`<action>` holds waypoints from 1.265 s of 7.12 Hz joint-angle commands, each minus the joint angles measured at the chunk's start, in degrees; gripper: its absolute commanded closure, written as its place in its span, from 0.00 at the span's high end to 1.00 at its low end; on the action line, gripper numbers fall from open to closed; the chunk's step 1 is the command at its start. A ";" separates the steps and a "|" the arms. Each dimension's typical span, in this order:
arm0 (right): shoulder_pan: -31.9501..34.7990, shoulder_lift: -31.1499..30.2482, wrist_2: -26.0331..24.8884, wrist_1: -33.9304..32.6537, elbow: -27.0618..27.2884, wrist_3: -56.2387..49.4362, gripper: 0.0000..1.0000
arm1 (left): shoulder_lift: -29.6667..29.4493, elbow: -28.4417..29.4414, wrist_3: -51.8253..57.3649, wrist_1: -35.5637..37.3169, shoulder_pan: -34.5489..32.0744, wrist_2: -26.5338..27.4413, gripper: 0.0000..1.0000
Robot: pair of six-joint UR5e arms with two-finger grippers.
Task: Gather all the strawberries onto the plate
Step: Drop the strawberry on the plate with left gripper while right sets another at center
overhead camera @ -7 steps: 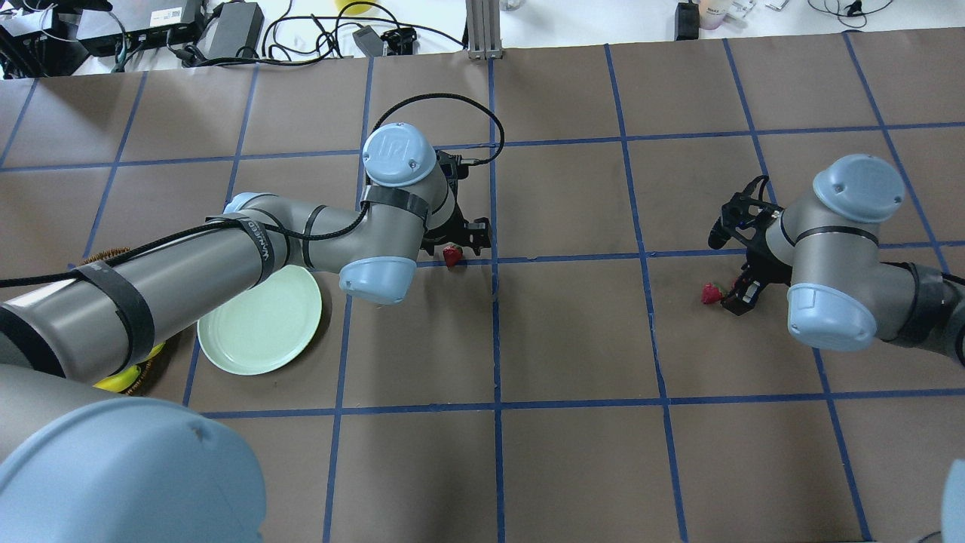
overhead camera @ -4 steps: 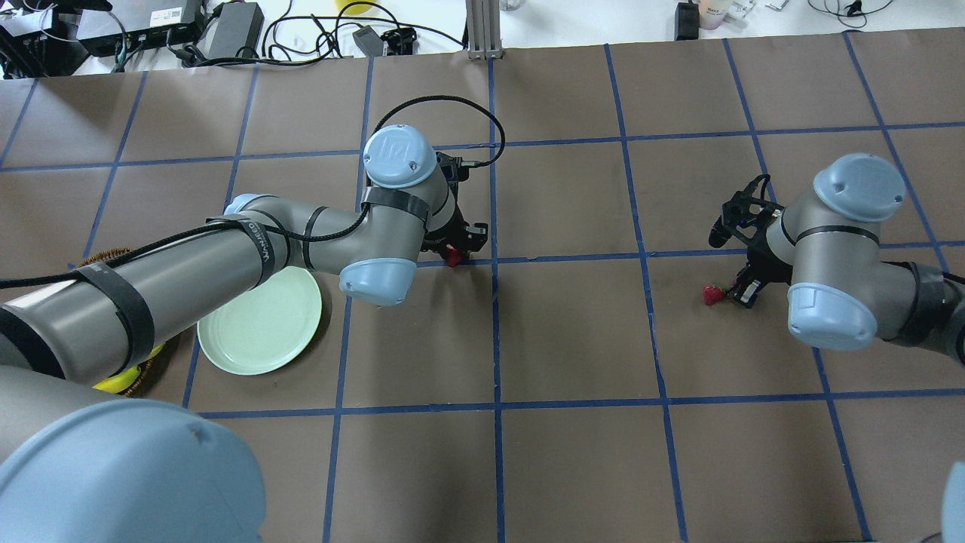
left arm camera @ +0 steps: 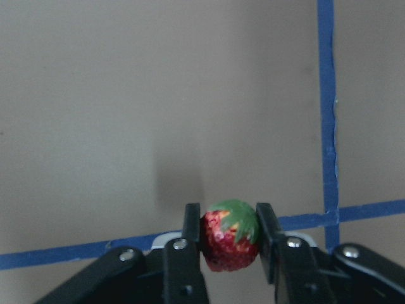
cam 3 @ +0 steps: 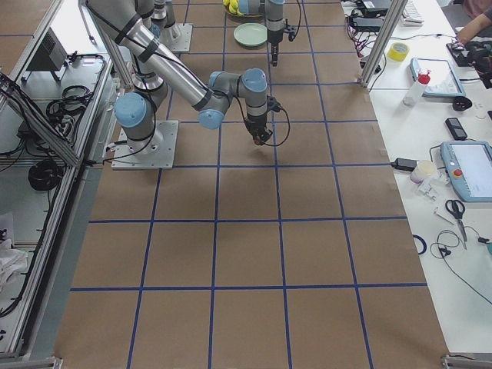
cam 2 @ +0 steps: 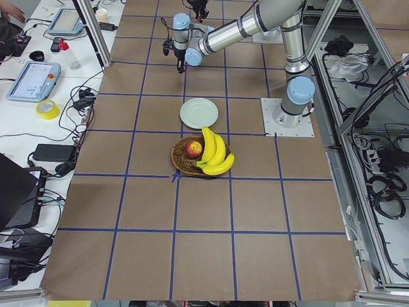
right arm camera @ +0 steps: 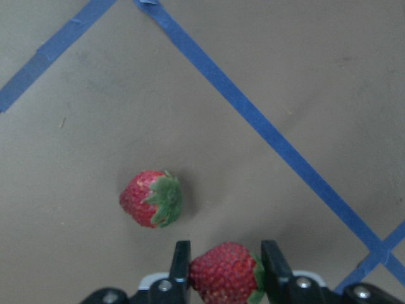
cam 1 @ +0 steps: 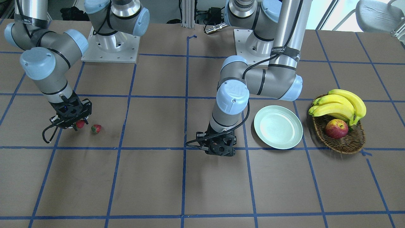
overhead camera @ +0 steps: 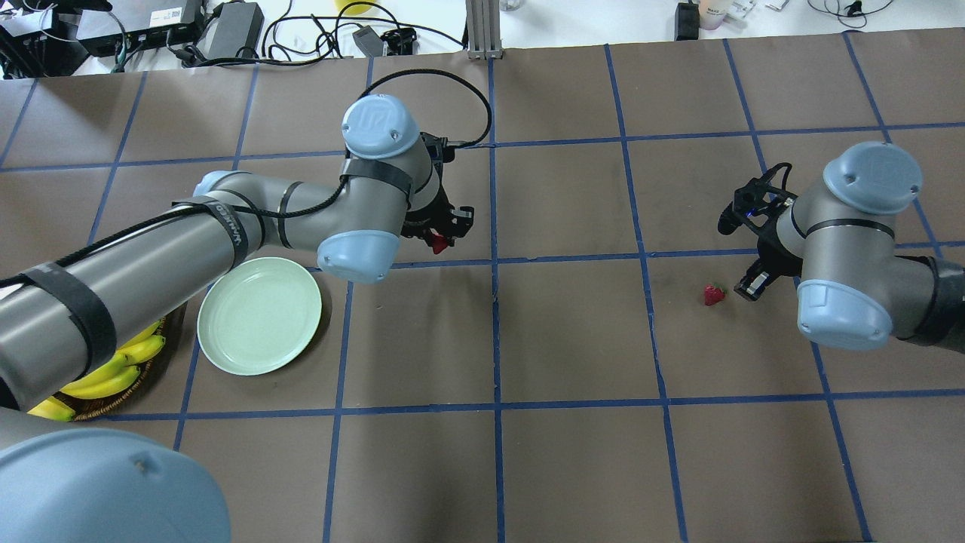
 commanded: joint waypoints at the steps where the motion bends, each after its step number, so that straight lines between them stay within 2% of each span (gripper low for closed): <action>1: 5.23 -1.51 0.14 6.66 -2.10 16.37 0.32 | 5.28 0.27 10.86 -9.69 9.90 2.76 0.00; 2: 12.32 -1.16 0.14 6.60 -2.29 31.00 0.32 | 6.69 -3.05 12.47 -10.07 13.96 7.48 0.00; 3: 19.53 -0.38 0.32 5.73 -2.46 44.19 0.32 | 8.36 -6.48 19.36 -9.81 18.00 9.44 0.00; 4: 24.73 2.24 0.32 5.72 -3.86 56.77 0.32 | 8.99 -9.47 21.43 -8.68 22.39 8.94 0.00; 6: 36.33 8.83 0.41 6.33 -12.26 75.00 0.32 | 8.90 -14.49 23.46 -0.88 24.19 8.32 0.00; 7: 40.48 11.91 2.58 6.16 -15.87 83.44 0.32 | 8.82 -14.60 24.78 -0.58 24.72 8.41 0.00; 8: 41.91 13.94 5.74 5.90 -18.35 87.79 0.32 | 8.55 -14.95 24.88 -0.75 24.90 9.02 0.10; 9: 42.45 15.70 7.86 5.38 -20.46 91.92 0.32 | 8.64 -14.95 24.27 -0.93 25.42 8.59 0.63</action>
